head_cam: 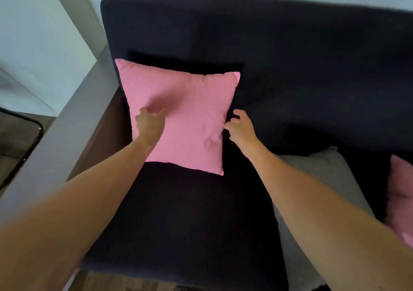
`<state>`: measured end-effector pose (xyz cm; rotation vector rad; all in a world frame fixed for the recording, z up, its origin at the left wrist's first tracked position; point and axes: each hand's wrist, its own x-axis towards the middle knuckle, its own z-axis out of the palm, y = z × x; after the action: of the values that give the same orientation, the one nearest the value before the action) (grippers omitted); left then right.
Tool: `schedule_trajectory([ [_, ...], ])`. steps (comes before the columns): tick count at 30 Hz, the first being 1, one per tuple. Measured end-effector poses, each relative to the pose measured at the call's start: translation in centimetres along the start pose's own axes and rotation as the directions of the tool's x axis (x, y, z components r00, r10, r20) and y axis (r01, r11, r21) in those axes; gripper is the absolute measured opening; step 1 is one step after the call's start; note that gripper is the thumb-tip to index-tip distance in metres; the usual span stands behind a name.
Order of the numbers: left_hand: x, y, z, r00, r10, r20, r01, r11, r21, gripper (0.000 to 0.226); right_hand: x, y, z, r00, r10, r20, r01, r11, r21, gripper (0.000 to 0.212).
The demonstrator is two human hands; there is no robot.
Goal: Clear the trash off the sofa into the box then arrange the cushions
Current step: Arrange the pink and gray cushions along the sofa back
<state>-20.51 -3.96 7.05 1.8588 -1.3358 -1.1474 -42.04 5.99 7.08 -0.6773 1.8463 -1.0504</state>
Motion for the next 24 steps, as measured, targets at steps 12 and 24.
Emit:
schedule_trajectory([
  [12,-15.2,0.3,15.0,0.935,-0.158,0.318,0.144,0.987,0.068,0.061,-2.9,7.6,-20.7,0.991,-0.069,-0.116,0.031,0.952,-0.304,0.029],
  [24,-23.0,-1.6,24.9,0.665,-0.377,0.645,0.314,0.924,0.217,0.080,-2.1,20.4,-34.5,0.932,0.331,-0.151,-0.362,0.886,-0.291,0.084],
])
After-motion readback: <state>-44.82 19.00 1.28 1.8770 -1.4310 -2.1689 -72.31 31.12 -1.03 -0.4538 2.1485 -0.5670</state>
